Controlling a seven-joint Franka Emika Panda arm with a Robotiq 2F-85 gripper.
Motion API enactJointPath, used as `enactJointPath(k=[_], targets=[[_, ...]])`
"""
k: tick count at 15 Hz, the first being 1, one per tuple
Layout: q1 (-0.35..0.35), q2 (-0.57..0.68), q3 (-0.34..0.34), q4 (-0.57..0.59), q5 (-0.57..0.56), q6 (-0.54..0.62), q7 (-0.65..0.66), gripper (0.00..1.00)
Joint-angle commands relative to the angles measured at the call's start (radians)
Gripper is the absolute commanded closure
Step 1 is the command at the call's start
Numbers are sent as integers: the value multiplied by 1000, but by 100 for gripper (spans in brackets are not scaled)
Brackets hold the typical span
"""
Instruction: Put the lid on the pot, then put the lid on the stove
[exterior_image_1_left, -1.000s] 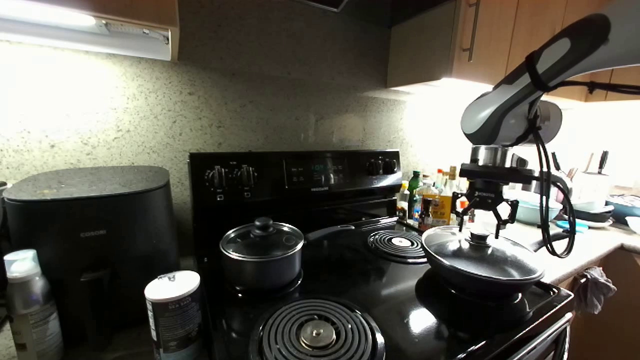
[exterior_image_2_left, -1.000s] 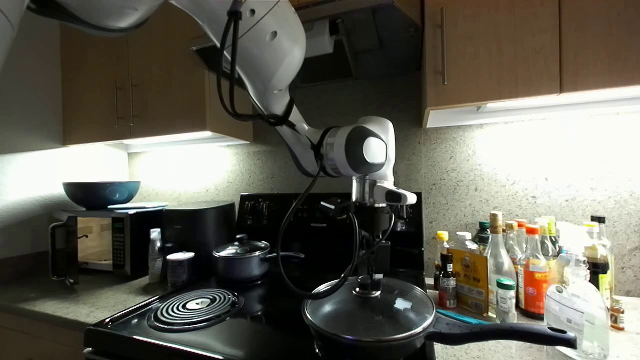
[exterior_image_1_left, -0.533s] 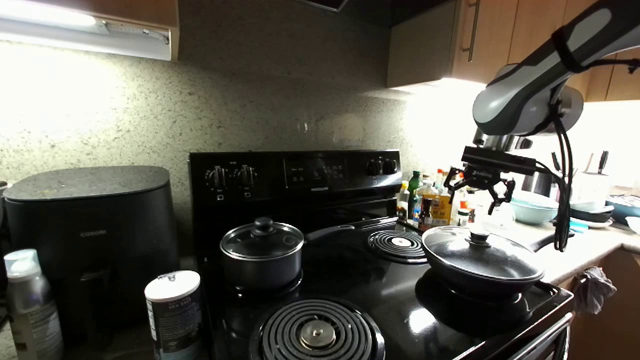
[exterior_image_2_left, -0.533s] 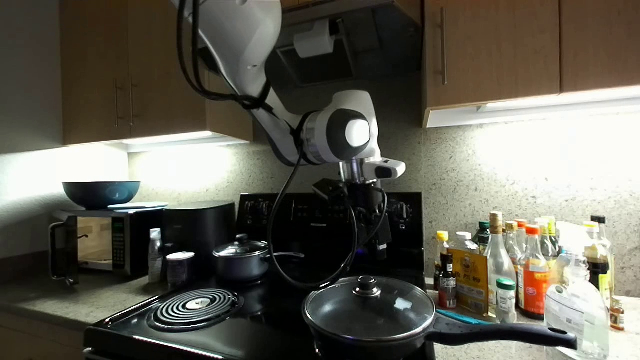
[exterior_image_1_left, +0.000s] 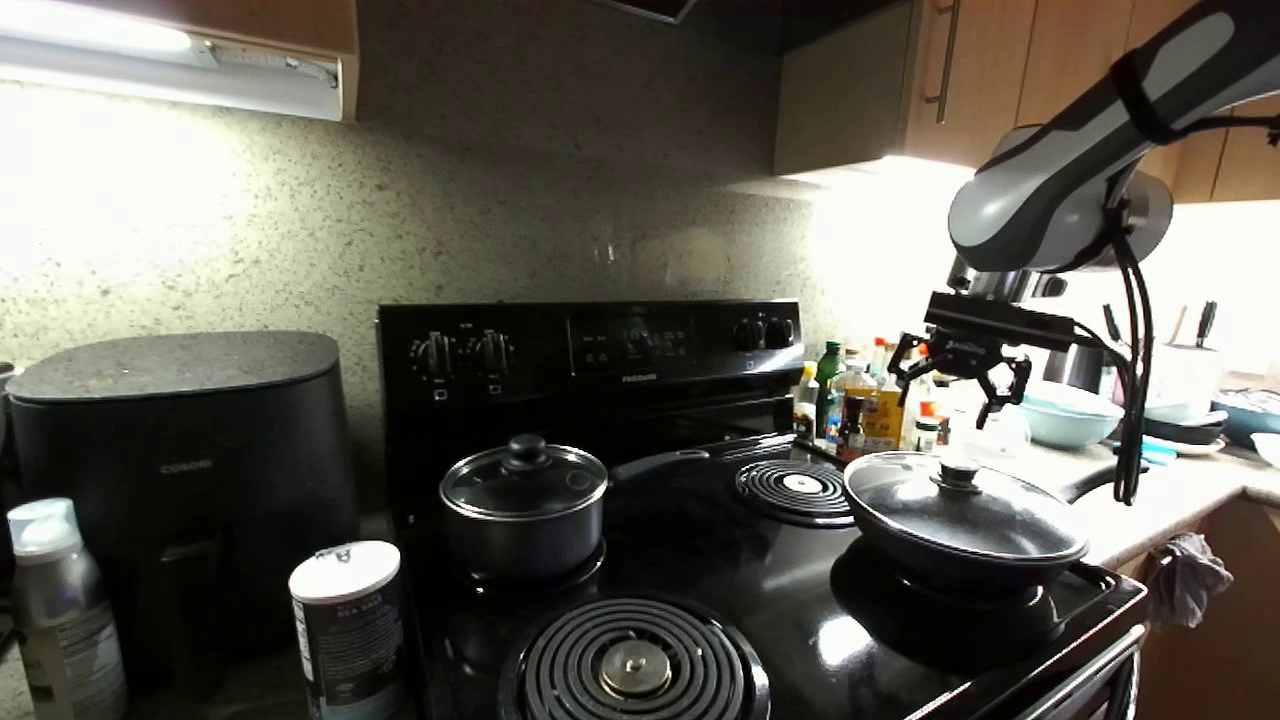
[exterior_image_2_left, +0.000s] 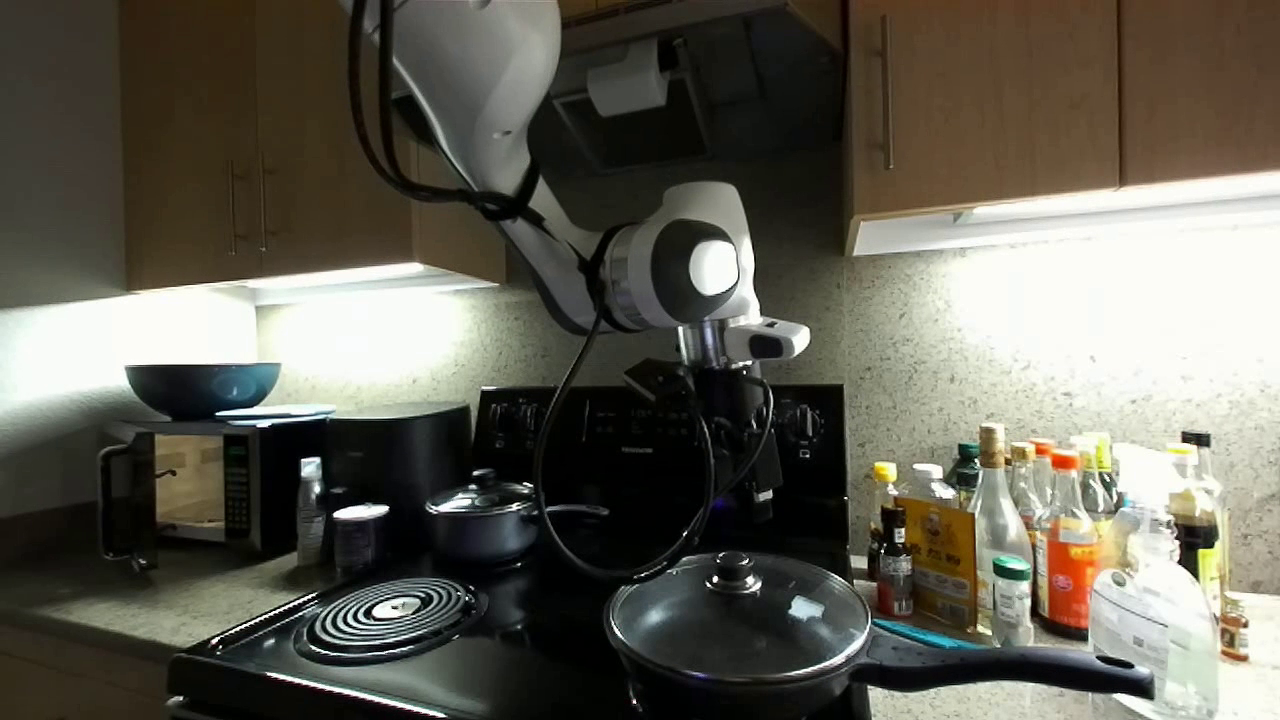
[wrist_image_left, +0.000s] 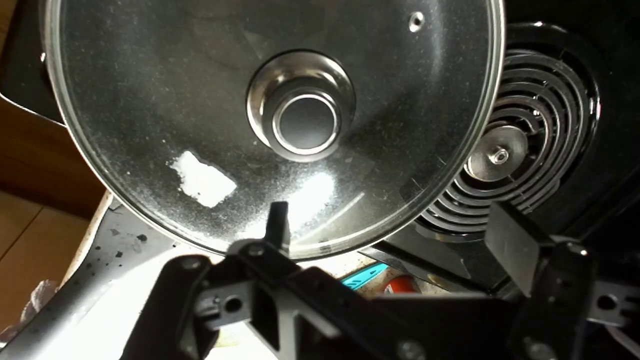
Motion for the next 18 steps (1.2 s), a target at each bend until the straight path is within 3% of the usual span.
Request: enactJointPath(k=[1, 10, 13, 14, 18], targets=[[-11, 1, 10, 4, 1, -3, -3, 0], [-10, 79, 0, 66, 0, -34, 19, 0], [4, 105, -13, 77, -51, -27, 77, 0], [-6, 88, -2, 60, -8, -19, 14, 0], [-1, 50, -12, 20, -53, -20, 22, 0]])
